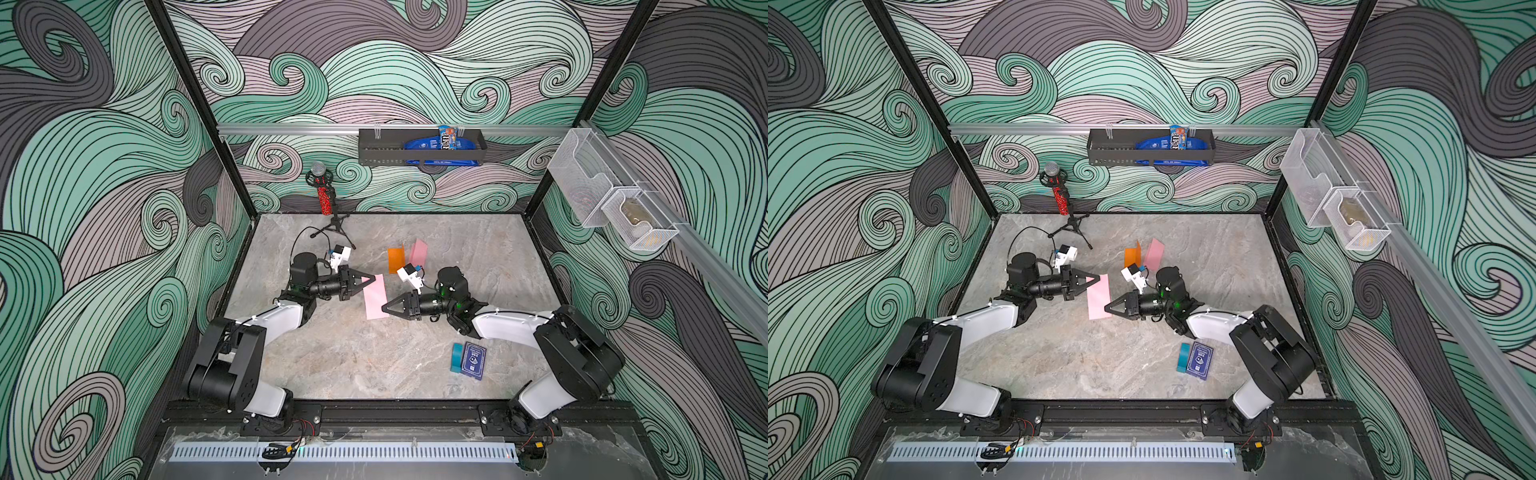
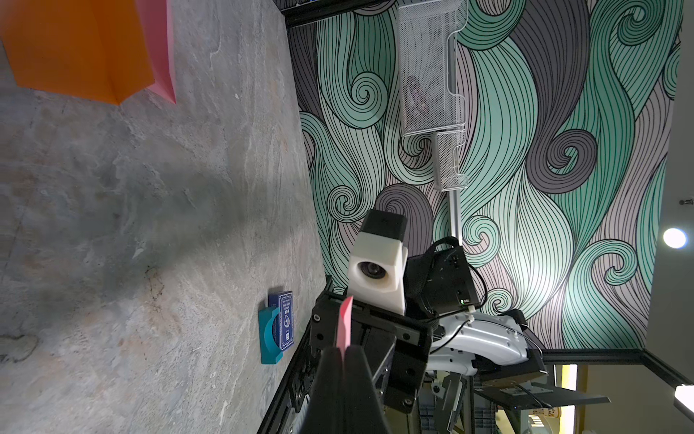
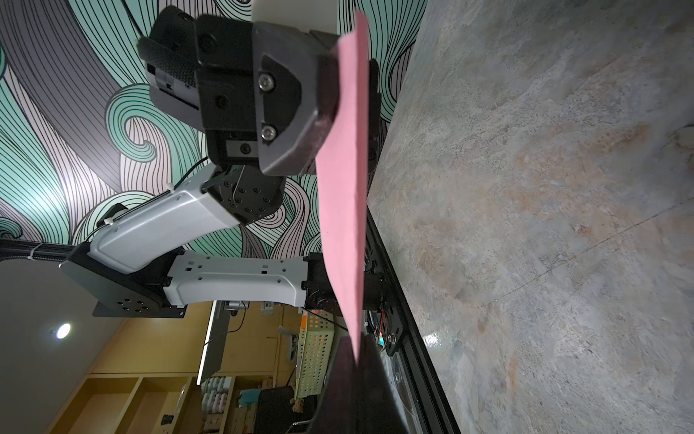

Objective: Fold the square paper along the opposite sides
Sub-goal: Smooth out the paper at the center of the board.

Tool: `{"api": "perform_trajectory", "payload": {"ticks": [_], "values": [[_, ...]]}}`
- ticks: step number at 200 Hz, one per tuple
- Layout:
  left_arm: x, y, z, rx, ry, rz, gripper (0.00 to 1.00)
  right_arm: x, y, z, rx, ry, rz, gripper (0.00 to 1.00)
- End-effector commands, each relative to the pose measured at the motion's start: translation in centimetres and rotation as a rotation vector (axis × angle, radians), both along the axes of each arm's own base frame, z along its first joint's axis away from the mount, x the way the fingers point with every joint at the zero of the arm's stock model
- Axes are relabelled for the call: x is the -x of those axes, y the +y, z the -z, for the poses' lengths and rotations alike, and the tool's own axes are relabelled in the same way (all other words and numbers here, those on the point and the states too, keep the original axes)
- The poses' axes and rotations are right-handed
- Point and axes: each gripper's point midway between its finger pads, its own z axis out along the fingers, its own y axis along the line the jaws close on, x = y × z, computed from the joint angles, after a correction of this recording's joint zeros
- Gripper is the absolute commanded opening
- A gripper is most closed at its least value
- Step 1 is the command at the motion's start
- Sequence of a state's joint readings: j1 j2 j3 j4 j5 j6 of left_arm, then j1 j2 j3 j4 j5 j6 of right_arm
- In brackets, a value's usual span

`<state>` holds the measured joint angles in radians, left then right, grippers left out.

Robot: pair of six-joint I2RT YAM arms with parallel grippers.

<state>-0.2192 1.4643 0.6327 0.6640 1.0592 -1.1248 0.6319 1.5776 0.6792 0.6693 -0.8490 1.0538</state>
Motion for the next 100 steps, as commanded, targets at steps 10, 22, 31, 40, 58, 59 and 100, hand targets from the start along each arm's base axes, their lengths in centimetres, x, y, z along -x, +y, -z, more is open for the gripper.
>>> {"api": "perform_trajectory", "payload": {"ticks": [10,22,31,40,58,59,100], "values": [[-1.50,0.85,-1.78,-0.001,-0.089,-0.036,0.03,1.04,-0.15,-0.36,0.015,0.007,-0.039,0.00],[-1.43,0.81,-1.88,0.003,-0.093,-0.031,0.08,1.01,-0.13,-0.50,0.014,0.005,-0.039,0.00],[-1.36,0.82,-1.97,0.004,-0.097,-0.031,0.10,0.96,-0.12,-0.65,0.014,0.000,-0.038,0.00],[-1.31,0.83,-1.89,0.004,-0.096,-0.031,0.10,0.91,-0.12,-0.63,0.017,-0.001,-0.037,0.00],[-1.23,0.81,-2.02,0.005,-0.100,-0.027,0.11,0.94,-0.08,-0.73,0.018,-0.002,-0.040,0.00],[-1.21,0.82,-1.99,0.005,-0.100,-0.027,0.11,0.96,-0.08,-0.68,0.019,-0.001,-0.040,0.00],[-1.36,0.81,-1.83,0.004,-0.092,-0.031,0.00,1.12,-0.06,-1.16,0.021,-0.013,-0.044,0.00]]}}
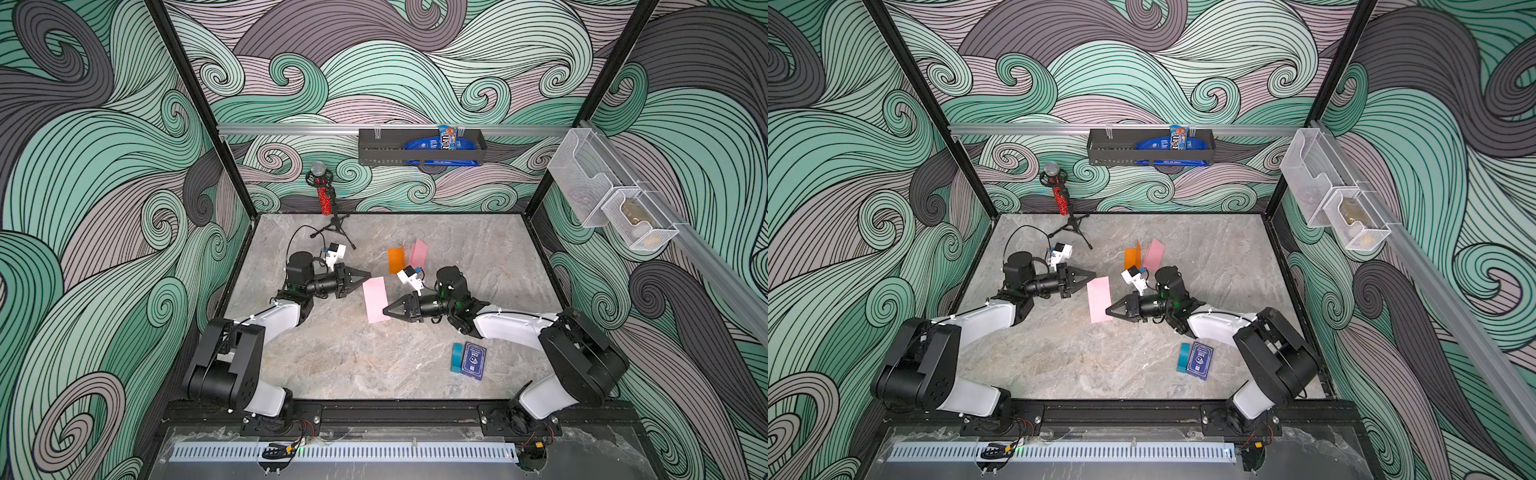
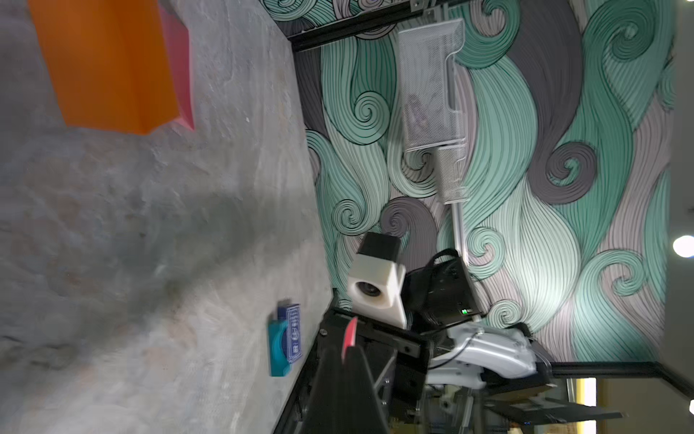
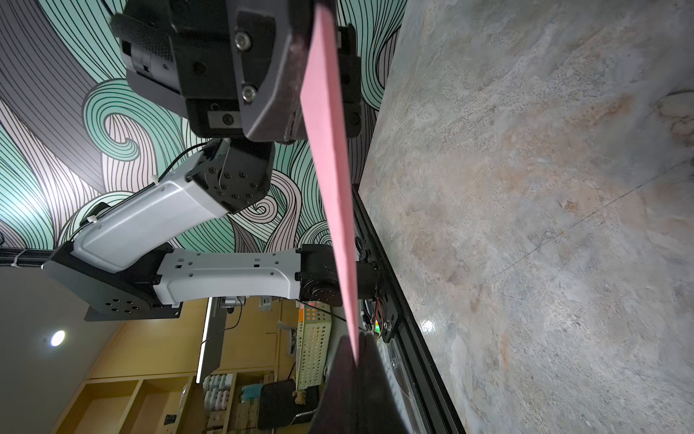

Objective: Fold the square paper along the opposite sides
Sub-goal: Smooth out the paper at the center of the board.

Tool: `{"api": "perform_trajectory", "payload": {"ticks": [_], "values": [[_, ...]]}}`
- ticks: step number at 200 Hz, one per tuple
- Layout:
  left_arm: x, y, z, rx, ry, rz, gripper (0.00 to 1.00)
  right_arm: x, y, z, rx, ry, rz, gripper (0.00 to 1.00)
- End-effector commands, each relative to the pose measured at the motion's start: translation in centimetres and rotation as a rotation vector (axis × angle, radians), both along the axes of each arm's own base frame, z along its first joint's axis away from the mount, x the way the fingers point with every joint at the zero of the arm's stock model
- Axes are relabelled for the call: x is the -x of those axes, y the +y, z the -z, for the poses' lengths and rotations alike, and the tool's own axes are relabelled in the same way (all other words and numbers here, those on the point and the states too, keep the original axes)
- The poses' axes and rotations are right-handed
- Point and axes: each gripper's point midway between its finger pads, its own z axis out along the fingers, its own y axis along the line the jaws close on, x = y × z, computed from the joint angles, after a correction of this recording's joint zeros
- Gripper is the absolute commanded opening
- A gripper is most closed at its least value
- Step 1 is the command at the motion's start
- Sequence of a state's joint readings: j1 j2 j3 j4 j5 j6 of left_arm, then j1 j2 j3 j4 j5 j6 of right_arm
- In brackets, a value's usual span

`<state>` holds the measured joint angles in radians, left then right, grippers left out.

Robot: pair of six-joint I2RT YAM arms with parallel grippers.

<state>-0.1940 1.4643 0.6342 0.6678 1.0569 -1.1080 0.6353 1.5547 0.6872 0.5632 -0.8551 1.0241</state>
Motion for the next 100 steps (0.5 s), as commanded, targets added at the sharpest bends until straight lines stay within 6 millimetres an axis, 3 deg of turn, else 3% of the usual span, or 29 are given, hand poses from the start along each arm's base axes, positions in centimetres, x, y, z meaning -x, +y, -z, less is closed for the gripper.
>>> {"api": "perform_trajectory", "payload": {"ticks": [1,89,100], "values": [[-0.8,0.0,-1.7,0.008,-0.070,-0.006,0.00,0.4,0.2,-1.8,-0.023,-0.046,-0.030,0.00],[-1.1,0.0,-2.1,0.028,-0.080,-0.020,0.00,1.1,-0.4,-2.8,-0.014,-0.065,-0.030,0.00],[-1.2,0.0,-2.2,0.028,-0.075,-0.013,0.24,0.9,-0.6,-2.9,-0.011,-0.073,-0.024,0.00]]}}
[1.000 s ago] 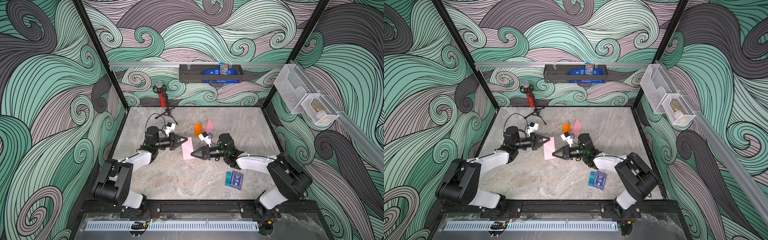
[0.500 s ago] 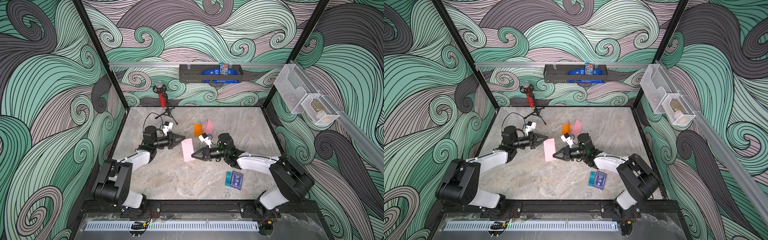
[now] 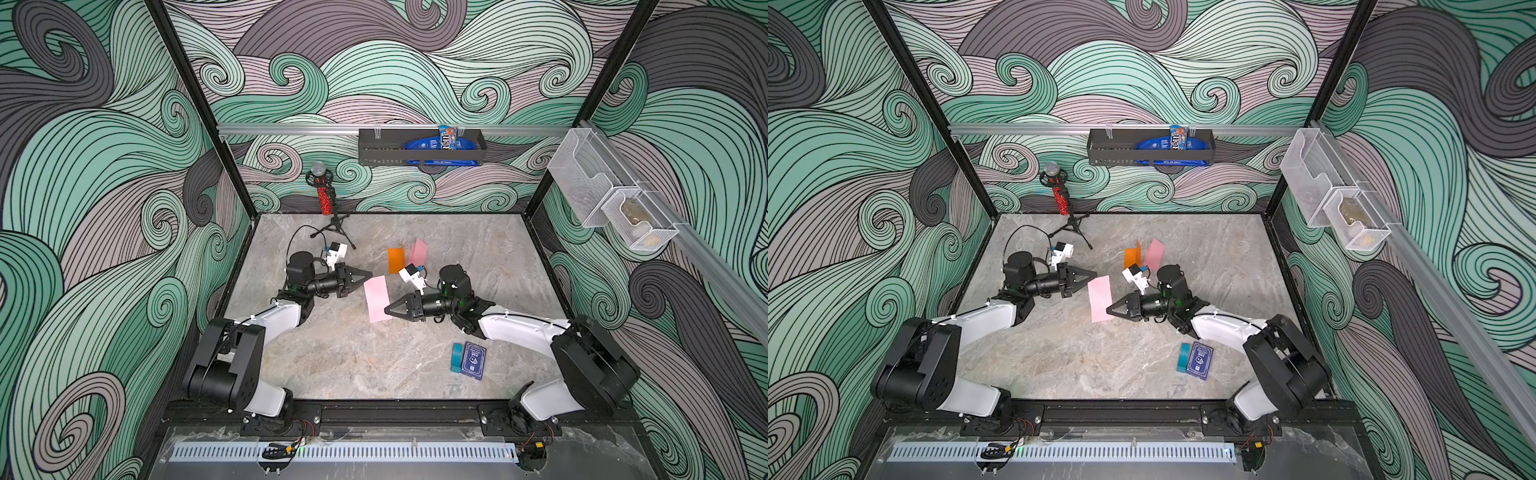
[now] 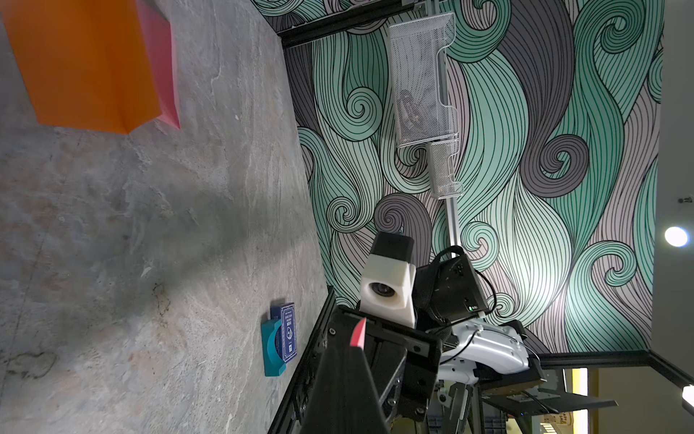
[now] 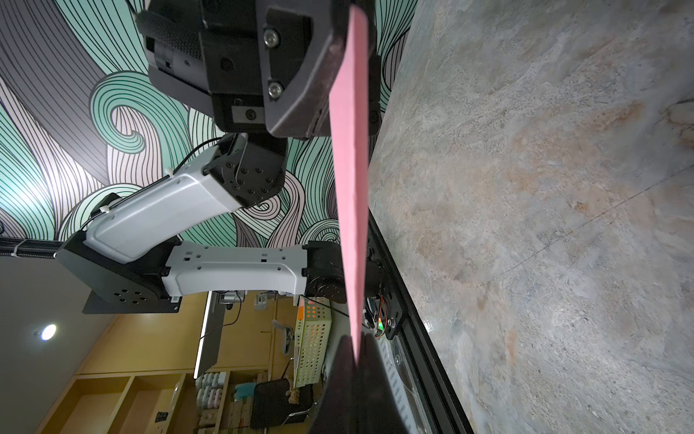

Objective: Fold the square paper along the opposite sides
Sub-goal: Smooth out the paper at the center of the board, then place the paper at the center of the board.

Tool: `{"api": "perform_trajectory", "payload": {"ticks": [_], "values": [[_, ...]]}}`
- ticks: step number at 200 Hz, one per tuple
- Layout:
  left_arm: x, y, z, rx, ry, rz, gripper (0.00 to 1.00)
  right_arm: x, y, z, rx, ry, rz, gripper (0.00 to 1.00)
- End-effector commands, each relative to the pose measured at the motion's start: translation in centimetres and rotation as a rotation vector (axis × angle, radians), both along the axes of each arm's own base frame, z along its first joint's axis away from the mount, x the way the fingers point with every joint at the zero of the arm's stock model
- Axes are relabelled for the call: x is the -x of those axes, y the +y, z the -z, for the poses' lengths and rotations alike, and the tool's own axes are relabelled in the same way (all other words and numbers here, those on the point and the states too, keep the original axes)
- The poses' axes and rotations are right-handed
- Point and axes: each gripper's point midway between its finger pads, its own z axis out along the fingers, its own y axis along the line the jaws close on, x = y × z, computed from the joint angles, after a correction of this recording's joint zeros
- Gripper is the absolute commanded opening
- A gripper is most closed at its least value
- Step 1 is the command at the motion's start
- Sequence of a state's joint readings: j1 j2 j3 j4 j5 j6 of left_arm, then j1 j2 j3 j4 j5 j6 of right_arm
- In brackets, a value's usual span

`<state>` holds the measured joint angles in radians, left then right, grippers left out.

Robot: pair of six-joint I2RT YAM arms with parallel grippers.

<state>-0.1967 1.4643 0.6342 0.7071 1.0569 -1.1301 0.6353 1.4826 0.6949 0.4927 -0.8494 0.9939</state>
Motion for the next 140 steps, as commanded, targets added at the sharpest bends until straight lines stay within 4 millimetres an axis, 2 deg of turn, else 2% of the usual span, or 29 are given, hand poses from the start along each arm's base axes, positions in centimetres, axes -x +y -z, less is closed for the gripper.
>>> {"api": "perform_trajectory", "payload": {"ticks": [1,12,27,38,47,51,83,114,140], "values": [[-1.2,0.1,-1.6,0.014,-0.057,-0.012,0.27,0.4,-0.2,-1.3,-0.007,-0.036,-0.021,0.00],[-1.4,0.1,-1.7,0.009,-0.060,-0.016,0.51,-0.1,-1.0,-1.4,-0.003,-0.047,0.000,0.00],[-1.6,0.1,-2.0,-0.025,-0.071,-0.021,0.65,-1.9,-2.9,-1.4,0.019,-0.082,0.067,0.00],[-1.7,0.2,-1.5,-0.087,-0.073,-0.035,0.65,-3.7,-4.5,-1.2,0.037,-0.104,0.108,0.00],[-1.6,0.3,-0.1,-0.154,-0.052,-0.050,0.65,-5.7,-6.1,-0.3,0.075,-0.110,0.153,0.00],[-1.2,0.4,-0.5,-0.175,-0.078,-0.060,0.65,-6.6,-6.7,0.0,0.089,-0.112,0.173,0.00],[0.3,0.6,2.9,-0.297,-0.060,-0.074,0.64,-14.1,-12.2,4.3,0.206,-0.088,0.315,0.00],[0.4,0.1,4.4,-0.359,-0.045,-0.056,0.64,-20.8,-16.7,7.8,0.278,-0.023,0.400,0.03],[0.6,-0.4,5.1,-0.365,-0.033,-0.040,0.64,-24.3,-19.2,10.2,0.353,0.014,0.431,0.06]]}}
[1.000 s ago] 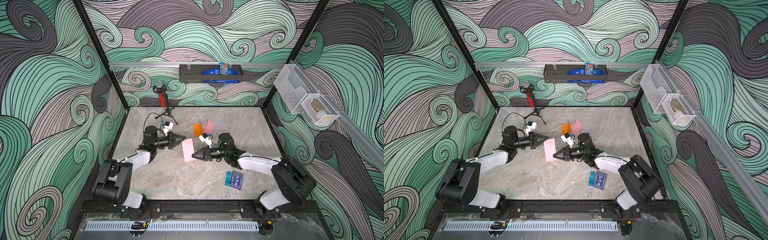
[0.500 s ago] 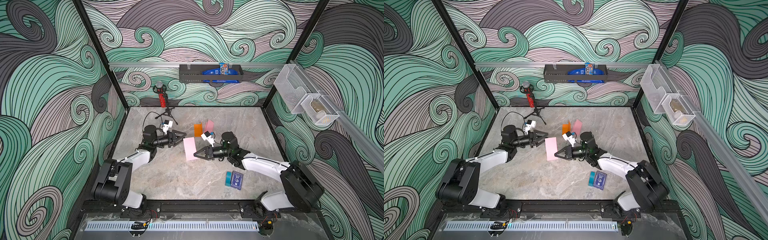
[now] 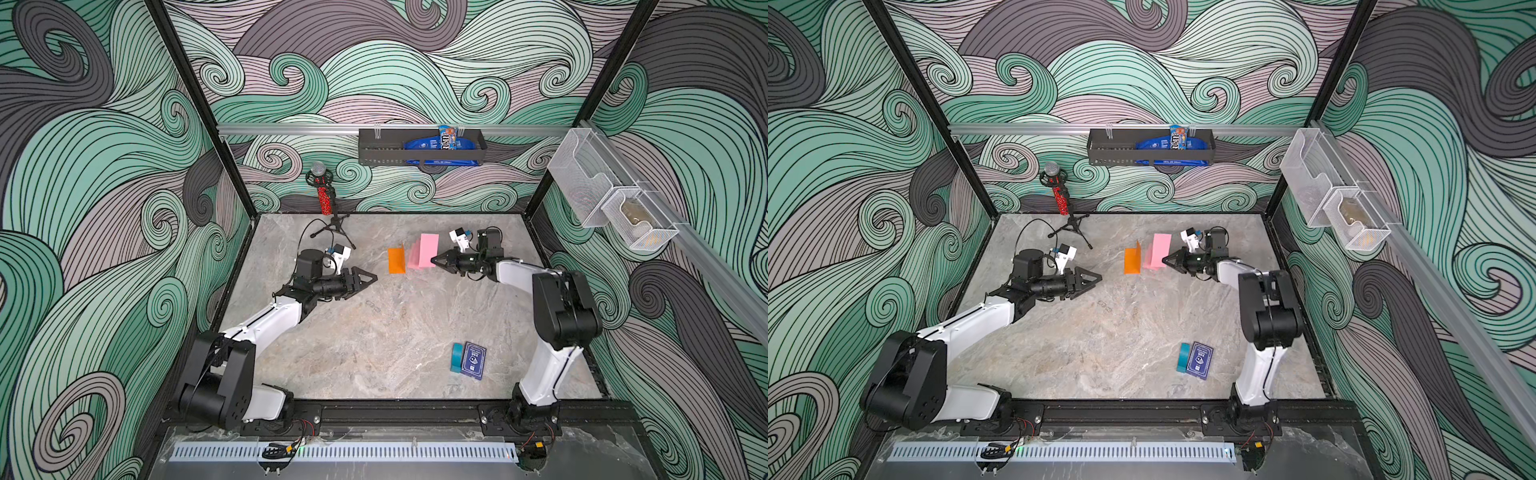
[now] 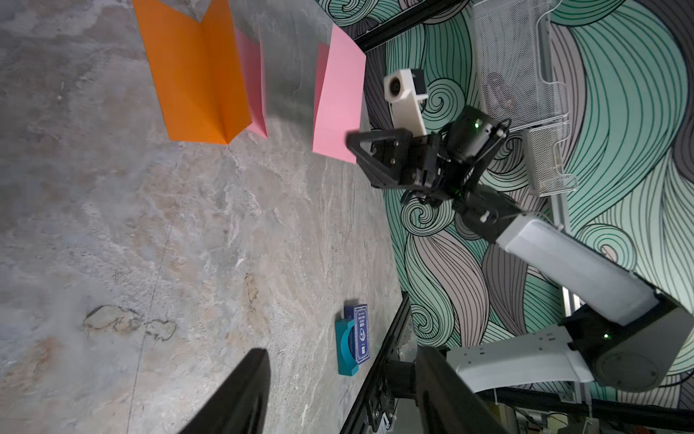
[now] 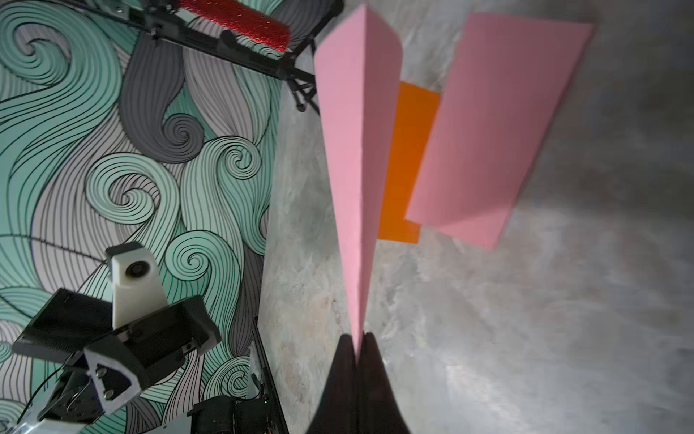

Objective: Fold the square paper along the opposite sides
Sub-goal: Place the paper at the center of the board.

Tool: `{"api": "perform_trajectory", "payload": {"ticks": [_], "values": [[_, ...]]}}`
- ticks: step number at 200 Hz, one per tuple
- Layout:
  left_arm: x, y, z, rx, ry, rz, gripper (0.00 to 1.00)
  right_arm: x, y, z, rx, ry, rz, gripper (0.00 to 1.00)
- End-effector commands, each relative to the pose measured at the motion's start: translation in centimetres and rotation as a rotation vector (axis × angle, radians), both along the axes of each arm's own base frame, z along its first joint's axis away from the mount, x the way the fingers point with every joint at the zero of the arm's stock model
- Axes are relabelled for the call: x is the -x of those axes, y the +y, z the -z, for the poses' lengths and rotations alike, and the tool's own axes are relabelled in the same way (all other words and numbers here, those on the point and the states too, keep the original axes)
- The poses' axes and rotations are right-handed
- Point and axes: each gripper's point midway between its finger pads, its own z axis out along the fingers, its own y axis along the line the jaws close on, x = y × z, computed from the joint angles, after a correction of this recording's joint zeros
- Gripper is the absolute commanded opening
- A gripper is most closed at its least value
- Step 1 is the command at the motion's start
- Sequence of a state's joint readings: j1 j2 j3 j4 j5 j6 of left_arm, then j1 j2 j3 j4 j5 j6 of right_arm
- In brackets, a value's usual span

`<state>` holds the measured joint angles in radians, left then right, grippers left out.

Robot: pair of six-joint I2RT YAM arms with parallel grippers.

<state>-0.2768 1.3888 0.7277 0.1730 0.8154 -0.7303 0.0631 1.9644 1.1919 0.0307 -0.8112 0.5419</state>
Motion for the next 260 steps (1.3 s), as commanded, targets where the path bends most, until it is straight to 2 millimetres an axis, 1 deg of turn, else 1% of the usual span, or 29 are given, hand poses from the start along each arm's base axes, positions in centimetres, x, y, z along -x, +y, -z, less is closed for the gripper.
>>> {"api": "perform_trajectory", "payload": {"ticks": [1,17,28,29,31,41,65,104,125,165,191,206,229,241,250,260], "values": [[0.1,-0.1,1.5,-0.057,0.005,0.011,0.64,-1.3,-1.9,1.7,0.075,0.033,-0.003,0.07],[0.2,-0.2,1.7,-0.058,0.010,0.014,0.63,-2.5,-3.3,3.1,0.088,0.061,0.024,0.09],[0.3,-0.2,1.7,-0.056,0.008,0.018,0.63,-2.9,-3.8,4.1,0.085,0.090,0.025,0.10],[0.2,-0.2,2.2,-0.060,0.023,0.019,0.63,-3.0,-3.9,4.1,0.086,0.092,0.025,0.10],[0.2,-0.3,2.6,-0.063,0.033,0.020,0.63,-3.0,-4.0,4.3,0.087,0.097,0.025,0.10],[0.1,-0.4,2.7,-0.064,0.039,0.024,0.63,-3.3,-4.3,5.1,0.088,0.120,0.022,0.11],[-0.1,-0.8,2.7,-0.065,0.045,0.033,0.63,-3.4,-4.7,6.1,0.086,0.147,0.020,0.15],[0.0,-1.0,2.8,-0.062,0.049,0.040,0.62,-2.9,-6.0,7.4,0.113,0.189,0.033,0.24],[-0.1,-1.0,2.6,-0.060,0.046,0.040,0.62,-3.0,-6.9,7.6,0.136,0.200,0.044,0.27],[0.1,-1.2,2.4,-0.052,0.043,0.045,0.62,-3.0,-8.6,8.2,0.218,0.216,0.061,0.28],[0.3,-1.2,2.3,-0.051,0.040,0.049,0.62,-2.9,-9.4,8.2,0.273,0.218,0.075,0.29],[0.3,-1.3,2.3,-0.051,0.039,0.048,0.62,-2.8,-9.7,8.2,0.295,0.218,0.078,0.33],[0.3,-1.3,2.2,-0.052,0.034,0.048,0.62,-2.8,-10.2,8.2,0.330,0.222,0.091,0.44],[0.3,-1.2,2.2,-0.060,0.031,0.047,0.62,-2.9,-10.7,8.0,0.359,0.221,0.101,0.48],[0.2,-1.1,2.1,-0.072,0.023,0.044,0.62,-3.0,-11.1,7.6,0.386,0.213,0.110,0.49],[-0.2,-0.8,2.0,-0.104,0.012,0.031,0.63,-3.2,-11.5,6.6,0.411,0.194,0.129,0.50]]}}
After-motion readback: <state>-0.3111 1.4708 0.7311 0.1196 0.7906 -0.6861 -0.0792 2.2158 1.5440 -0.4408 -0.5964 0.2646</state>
